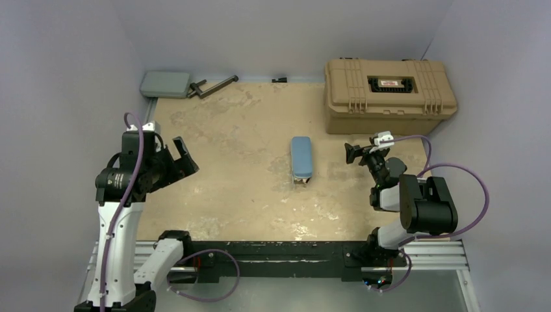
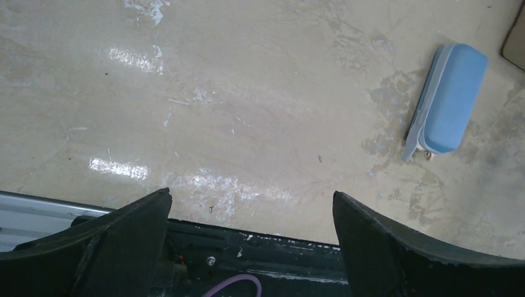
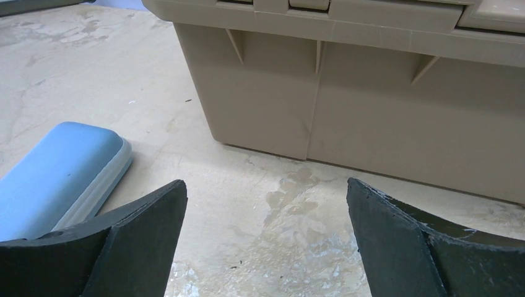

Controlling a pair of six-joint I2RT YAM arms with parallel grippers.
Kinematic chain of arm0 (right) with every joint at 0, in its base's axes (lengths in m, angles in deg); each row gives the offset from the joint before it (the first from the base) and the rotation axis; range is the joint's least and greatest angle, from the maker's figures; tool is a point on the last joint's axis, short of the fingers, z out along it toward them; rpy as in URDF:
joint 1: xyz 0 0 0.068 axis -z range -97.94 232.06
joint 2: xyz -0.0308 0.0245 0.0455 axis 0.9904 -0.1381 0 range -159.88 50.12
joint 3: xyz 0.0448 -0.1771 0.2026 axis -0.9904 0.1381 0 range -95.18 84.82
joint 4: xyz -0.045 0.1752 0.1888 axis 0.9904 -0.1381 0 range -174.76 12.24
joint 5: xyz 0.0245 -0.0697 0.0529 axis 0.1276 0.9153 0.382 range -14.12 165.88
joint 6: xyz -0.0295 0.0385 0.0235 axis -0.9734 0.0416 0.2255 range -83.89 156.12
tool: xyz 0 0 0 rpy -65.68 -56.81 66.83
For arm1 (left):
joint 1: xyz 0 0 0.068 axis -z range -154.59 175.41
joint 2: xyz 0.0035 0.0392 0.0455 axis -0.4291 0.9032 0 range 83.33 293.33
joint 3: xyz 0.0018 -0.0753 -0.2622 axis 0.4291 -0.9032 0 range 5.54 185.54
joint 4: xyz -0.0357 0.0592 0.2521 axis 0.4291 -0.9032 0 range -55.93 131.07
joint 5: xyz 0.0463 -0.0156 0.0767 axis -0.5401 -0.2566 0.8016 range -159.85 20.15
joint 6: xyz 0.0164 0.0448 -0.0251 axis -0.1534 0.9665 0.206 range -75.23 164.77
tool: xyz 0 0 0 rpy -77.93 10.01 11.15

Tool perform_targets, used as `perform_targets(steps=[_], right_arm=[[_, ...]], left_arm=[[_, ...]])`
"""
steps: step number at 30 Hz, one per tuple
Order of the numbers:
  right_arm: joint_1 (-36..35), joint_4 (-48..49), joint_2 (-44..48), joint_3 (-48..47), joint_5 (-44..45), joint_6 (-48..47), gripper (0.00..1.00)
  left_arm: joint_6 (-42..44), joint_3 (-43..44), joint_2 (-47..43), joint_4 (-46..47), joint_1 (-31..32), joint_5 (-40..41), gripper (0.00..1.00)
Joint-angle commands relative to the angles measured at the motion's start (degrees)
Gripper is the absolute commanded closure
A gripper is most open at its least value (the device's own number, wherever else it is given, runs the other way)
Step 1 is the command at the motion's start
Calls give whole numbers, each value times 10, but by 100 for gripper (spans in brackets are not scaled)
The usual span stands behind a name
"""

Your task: Open the umbrella

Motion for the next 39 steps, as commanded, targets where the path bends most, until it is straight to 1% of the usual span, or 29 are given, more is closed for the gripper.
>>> perform_targets(steps=[1,5,7,8,9,12,14,15,16,17,18,19,21,24,28,31,35,36,39], right_arm=[[-5,2,5,-17,19,-10,2],[-10,4,10,-14,49,-10,2],[-24,1,30,-8,113,1,1],[-25,-16,52,-10,131,8,2],[-25,-62,81,-21,144,15,2],[-28,-332,206,-100,154,45,2],[-31,-468,270,-149,143,96,1],[-31,-511,297,-164,144,183,1],[-30,-582,320,-179,174,261,1],[-30,-669,338,-204,205,311,1],[-30,-734,350,-226,231,351,1],[-29,-759,355,-238,211,370,2],[-30,-816,347,-272,148,361,6],[-41,-905,311,-337,74,363,7],[-105,-975,268,-406,35,319,5],[-159,-1027,233,-454,58,299,5],[-237,-1054,185,-496,90,300,4],[-253,-1055,172,-503,99,300,3],[-297,-1069,132,-531,143,305,2]], left_arm=[[29,42,-21,-54,0,-33,0],[25,38,-53,-76,-1,-48,0],[25,29,-68,-88,-1,-52,0],[24,21,-79,-88,0,-56,0],[21,12,-91,-85,2,-61,0],[14,4,-112,-88,8,-75,0],[11,12,-117,-92,10,-78,0],[9,16,-119,-93,11,-79,0],[8,19,-122,-95,13,-79,0],[8,22,-125,-95,14,-79,0],[7,23,-128,-95,18,-79,0],[6,22,-130,-94,22,-80,0],[7,20,-135,-92,30,-80,0],[4,14,-145,-90,35,-88,0],[-1,-8,-161,-82,36,-115,0],[-2,-13,-169,-83,36,-123,0],[-4,-10,-171,-87,36,-130,0],[-4,-10,-169,-88,36,-134,0],[-6,-8,-168,-87,36,-144,0]])
